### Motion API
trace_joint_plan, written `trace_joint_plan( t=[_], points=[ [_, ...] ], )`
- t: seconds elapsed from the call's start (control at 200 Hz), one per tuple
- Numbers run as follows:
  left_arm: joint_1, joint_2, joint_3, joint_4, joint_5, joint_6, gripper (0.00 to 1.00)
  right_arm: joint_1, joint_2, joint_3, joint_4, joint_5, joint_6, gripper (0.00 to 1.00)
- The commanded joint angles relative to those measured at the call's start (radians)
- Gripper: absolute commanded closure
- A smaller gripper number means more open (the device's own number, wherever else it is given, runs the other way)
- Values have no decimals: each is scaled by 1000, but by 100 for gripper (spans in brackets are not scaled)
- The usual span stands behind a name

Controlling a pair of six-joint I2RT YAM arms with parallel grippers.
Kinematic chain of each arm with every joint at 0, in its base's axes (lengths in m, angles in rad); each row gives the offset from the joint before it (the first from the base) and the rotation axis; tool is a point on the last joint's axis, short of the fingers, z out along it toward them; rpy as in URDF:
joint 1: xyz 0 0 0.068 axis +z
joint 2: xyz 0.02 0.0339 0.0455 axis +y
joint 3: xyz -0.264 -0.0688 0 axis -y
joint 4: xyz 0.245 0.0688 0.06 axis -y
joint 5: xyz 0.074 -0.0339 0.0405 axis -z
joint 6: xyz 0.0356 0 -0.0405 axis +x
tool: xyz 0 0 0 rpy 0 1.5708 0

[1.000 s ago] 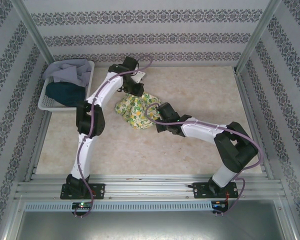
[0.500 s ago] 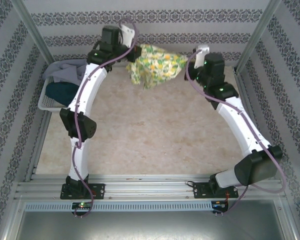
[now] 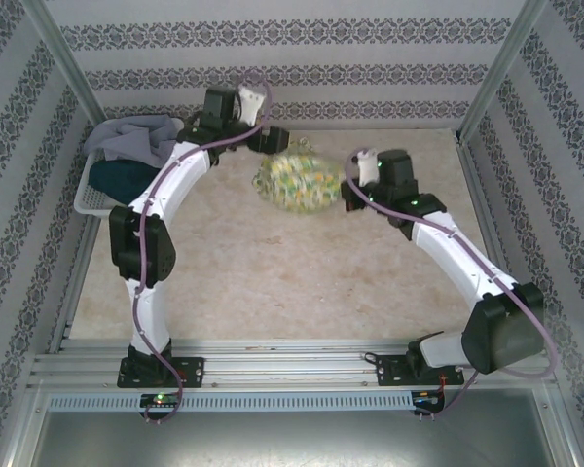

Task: Fold and stack the skirts

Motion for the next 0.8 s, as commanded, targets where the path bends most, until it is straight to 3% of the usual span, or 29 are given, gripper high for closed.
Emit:
trace_joint_plan(
  t=[0.0,0.09,0.215,0.315,0.375,0.465,0.545,0.56,0.57,0.704,0.799],
  points=[
    [15,-153,-91,81,-109,-28,0,56,2,-18,-139,-121,31,97],
    [14,-171,-124,12,-158,-66,0,80,1,-43,-192,-141,42,87],
    [-12,-193,-206,-24,-136,-112,0,80,-32,-56,-128,-216,96,86],
    [-38,-268,-395,120,-35,-136,0,81,-22,-51,-16,-255,171,92],
    [-42,-336,-528,248,9,-163,0,84,11,-31,13,-261,210,91],
    [-52,-438,-707,398,73,-174,0,69,5,-49,45,-164,260,66],
    [-110,-519,-847,470,111,-61,0,-3,-69,-139,133,-105,339,23],
    [-127,-529,-868,470,108,-29,0,-20,-85,-157,144,-93,358,8],
    [-137,-538,-879,467,106,-8,0,-32,-93,-167,150,-85,371,4],
    [-298,-573,-950,396,73,198,0,-183,-164,-228,36,61,456,2],
    [-413,-564,-981,405,-16,296,0,-242,-159,-226,-91,148,487,2]
  ],
)
